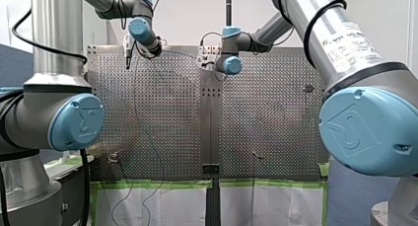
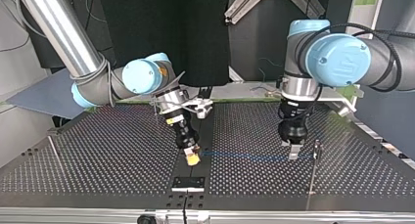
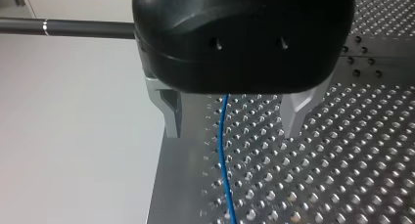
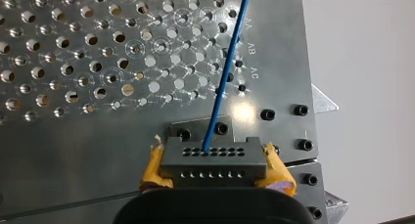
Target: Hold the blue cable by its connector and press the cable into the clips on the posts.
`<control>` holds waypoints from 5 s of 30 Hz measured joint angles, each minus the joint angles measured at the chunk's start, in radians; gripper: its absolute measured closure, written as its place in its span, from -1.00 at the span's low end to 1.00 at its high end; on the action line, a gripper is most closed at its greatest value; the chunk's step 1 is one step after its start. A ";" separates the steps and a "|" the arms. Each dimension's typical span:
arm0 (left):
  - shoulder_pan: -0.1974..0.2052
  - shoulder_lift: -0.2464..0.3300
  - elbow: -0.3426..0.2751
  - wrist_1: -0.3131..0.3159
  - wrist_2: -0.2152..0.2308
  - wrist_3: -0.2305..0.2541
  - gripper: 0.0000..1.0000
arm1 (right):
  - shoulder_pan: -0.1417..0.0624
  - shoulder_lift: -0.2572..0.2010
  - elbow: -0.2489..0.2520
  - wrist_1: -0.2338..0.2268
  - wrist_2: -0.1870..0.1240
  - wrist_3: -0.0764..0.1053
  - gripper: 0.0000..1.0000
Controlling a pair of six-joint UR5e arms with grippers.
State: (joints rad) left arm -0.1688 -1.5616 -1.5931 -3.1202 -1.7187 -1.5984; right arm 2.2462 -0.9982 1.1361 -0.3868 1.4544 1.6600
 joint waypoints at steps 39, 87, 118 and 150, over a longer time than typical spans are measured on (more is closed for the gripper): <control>-0.071 -0.147 0.136 0.061 -0.200 0.058 -1.00 | -0.003 0.000 0.000 0.003 0.000 -0.002 1.00; -0.110 -0.165 0.025 0.154 -0.245 0.091 1.00 | -0.005 -0.002 0.087 0.039 0.007 -0.007 1.00; -0.253 -0.332 -0.221 0.414 -0.292 0.068 1.00 | -0.047 -0.002 0.404 -0.162 0.150 -0.068 1.00; -0.442 -0.516 -0.196 0.623 -0.323 -0.009 1.00 | -0.111 0.062 0.709 -0.467 0.269 -0.077 1.00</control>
State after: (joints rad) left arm -0.6110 -2.0777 -1.7893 -2.4969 -2.0418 -1.6075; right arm 2.1351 -0.9362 1.8451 -0.8541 1.7231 1.5828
